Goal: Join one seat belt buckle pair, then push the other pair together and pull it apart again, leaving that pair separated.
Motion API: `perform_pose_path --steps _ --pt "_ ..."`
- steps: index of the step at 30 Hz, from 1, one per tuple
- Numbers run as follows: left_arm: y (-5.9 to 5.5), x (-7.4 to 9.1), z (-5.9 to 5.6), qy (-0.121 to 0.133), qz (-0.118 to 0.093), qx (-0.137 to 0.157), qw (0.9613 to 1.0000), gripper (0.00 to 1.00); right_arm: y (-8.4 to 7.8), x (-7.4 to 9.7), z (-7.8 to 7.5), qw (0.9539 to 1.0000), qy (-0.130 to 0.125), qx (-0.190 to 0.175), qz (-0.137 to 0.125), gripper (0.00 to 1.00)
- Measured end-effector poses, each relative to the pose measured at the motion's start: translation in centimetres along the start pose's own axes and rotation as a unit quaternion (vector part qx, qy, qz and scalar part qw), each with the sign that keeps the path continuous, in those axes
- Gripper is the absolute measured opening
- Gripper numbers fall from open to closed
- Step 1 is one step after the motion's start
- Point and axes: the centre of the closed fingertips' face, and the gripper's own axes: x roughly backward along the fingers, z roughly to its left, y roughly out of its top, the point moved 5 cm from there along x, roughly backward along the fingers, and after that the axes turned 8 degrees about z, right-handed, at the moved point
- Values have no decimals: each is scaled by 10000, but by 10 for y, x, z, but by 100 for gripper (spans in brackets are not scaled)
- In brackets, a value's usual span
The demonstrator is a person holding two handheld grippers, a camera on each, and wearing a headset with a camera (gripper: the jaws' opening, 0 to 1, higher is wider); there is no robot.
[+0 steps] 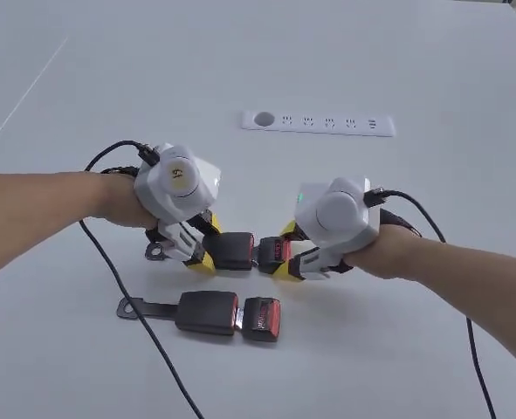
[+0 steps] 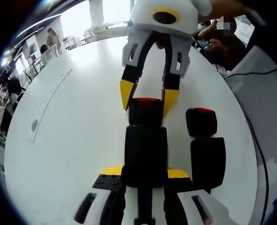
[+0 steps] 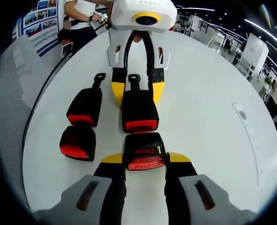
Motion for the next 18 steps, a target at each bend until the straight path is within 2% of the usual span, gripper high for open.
perform_pose_path --steps 18 --pt "1 1 -2 6 22 -3 10000 30 3 -2 -1 9999 -14 -116 23 28"
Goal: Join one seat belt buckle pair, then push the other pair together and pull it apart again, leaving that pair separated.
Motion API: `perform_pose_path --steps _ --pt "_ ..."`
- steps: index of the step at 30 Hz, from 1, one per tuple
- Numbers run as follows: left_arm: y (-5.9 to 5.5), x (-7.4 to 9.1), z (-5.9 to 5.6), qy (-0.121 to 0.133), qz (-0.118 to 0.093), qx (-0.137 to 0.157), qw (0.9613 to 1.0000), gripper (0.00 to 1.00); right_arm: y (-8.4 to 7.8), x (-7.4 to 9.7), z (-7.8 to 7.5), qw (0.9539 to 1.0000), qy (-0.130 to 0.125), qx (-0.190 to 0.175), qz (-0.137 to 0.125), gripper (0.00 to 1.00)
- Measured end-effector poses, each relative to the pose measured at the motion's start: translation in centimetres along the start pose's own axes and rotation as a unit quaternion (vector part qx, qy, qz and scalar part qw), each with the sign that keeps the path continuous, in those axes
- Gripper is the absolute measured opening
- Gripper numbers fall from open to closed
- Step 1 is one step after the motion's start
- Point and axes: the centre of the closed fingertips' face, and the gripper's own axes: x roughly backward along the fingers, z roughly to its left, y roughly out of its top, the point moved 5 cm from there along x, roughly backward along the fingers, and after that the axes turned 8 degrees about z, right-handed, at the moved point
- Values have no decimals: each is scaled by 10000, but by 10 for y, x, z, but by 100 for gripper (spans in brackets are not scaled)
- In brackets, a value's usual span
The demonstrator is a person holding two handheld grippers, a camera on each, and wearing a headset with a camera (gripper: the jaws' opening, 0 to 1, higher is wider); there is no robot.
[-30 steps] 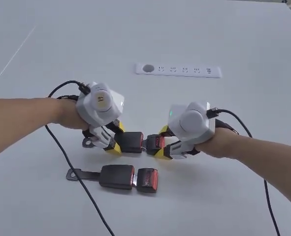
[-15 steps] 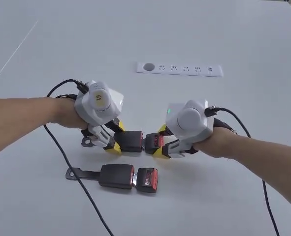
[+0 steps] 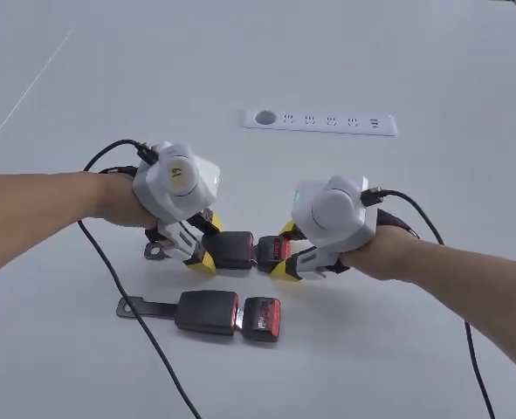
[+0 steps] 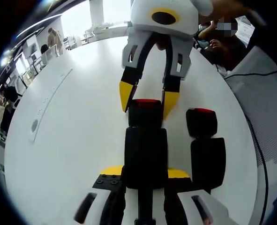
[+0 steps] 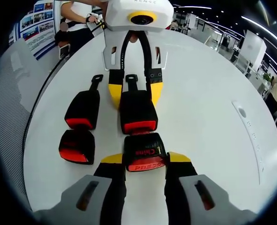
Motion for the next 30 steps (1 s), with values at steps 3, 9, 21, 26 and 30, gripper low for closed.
perform_pose_path --steps 3,9,21,26,30 --pt "0 0 0 1 12 13 10000 30 0 0 0 10000 -12 22 14 29" --pt "1 0 0 -4 76 14 10000 31 0 1 -1 9998 -7 172 113 29" --pt "2 0 1 -1 227 -14 9997 32 -14 10 -5 9989 44 328 340 30" --pt "3 0 0 -7 357 -65 9993 32 -14 10 -4 9987 27 359 355 30" --pt "1 0 2 -9 355 -54 9994 32 -14 10 -4 9987 -3 372 349 30"
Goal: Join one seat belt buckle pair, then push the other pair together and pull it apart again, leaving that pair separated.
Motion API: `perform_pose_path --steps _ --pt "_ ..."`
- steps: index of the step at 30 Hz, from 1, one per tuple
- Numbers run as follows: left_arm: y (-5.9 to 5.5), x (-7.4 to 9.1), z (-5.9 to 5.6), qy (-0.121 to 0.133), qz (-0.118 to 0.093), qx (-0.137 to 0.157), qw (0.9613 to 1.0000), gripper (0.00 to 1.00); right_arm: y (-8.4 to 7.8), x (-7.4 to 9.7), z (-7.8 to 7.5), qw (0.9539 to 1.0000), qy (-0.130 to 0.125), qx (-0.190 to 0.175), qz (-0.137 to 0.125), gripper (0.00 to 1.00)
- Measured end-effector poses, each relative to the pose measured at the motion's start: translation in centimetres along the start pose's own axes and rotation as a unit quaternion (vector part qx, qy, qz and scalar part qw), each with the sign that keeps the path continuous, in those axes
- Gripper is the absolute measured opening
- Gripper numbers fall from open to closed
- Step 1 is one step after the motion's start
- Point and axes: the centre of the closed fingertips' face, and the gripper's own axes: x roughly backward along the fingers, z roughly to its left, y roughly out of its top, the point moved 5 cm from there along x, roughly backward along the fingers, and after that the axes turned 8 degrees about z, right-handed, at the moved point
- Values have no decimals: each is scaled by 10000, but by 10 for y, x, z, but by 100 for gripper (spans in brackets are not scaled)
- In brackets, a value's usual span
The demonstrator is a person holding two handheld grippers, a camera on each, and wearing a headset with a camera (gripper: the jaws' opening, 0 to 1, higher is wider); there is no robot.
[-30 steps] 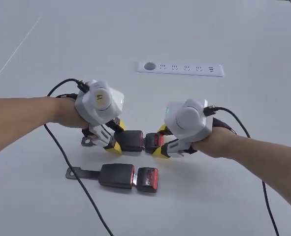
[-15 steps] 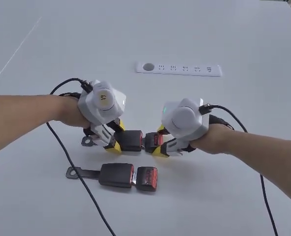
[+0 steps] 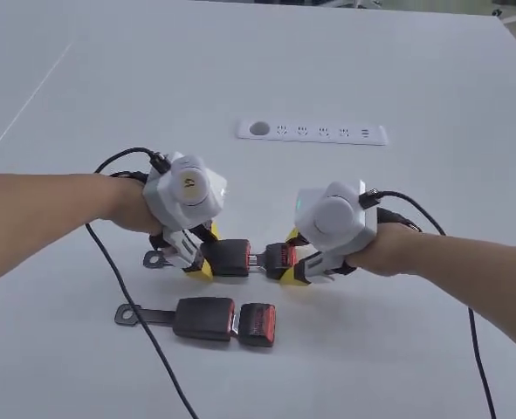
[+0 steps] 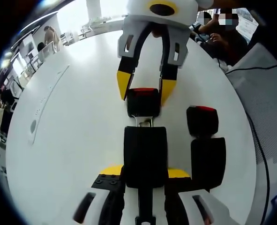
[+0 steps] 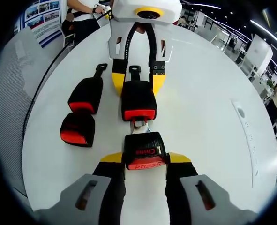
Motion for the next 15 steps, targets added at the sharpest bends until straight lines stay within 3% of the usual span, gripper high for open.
perform_pose_path --steps 15 --pt "2 -1 1 -27 213 -81 9997 32 -17 8 -2 10000 -17 -72 53 30"
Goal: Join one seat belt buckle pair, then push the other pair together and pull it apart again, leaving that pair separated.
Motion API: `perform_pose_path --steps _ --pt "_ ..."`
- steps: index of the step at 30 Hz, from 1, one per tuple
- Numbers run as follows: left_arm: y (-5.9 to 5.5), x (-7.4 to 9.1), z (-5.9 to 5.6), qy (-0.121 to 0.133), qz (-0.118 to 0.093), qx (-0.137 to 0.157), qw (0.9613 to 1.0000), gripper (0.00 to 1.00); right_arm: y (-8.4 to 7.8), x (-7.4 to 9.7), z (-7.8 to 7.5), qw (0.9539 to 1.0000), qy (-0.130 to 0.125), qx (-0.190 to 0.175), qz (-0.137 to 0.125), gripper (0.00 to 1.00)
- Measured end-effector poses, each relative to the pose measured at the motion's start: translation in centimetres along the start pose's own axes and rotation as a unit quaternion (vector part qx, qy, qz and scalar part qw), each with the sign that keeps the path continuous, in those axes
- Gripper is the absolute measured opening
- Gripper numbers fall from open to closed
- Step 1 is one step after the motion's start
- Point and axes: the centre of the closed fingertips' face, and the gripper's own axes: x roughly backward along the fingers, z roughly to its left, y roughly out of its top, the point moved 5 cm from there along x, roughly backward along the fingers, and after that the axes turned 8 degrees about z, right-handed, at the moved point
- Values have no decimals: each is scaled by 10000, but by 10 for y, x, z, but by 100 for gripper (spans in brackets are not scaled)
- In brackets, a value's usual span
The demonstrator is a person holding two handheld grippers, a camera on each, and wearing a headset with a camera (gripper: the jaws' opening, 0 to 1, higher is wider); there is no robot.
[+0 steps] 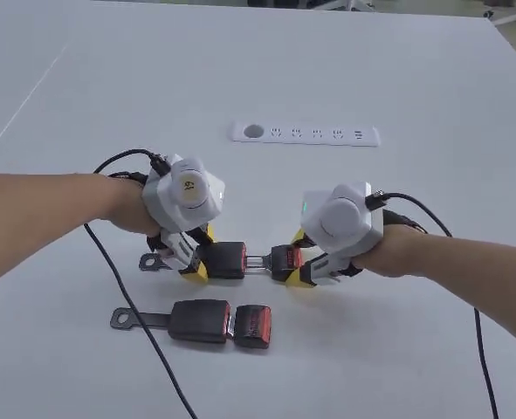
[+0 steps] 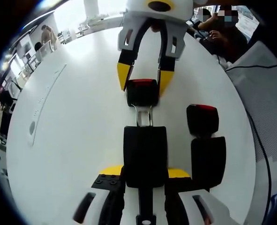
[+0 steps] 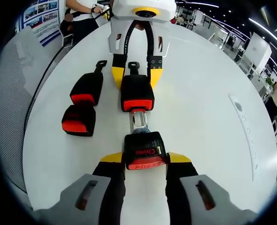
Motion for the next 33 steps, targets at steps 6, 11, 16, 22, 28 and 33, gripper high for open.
perform_pose_path --steps 6,11,16,22,28,33 --pt "0 -1 1 -6 72 -33 10000 32 -12 5 1 10000 -5 -19 64 30" --pt "1 -1 1 -5 138 -64 9999 32 -17 9 1 10000 -5 -29 93 31" --pt "2 0 0 2 199 -96 9998 33 -23 11 1 9999 0 -28 130 31" --pt "2 -1 1 9 275 -115 9996 33 -30 14 0 9998 -17 -30 186 31" --pt "1 -2 3 19 309 -124 9994 33 -36 17 1 9998 -32 -34 209 31" --pt "2 -2 3 42 323 -120 9994 33 -40 19 0 9997 -44 -26 238 31"
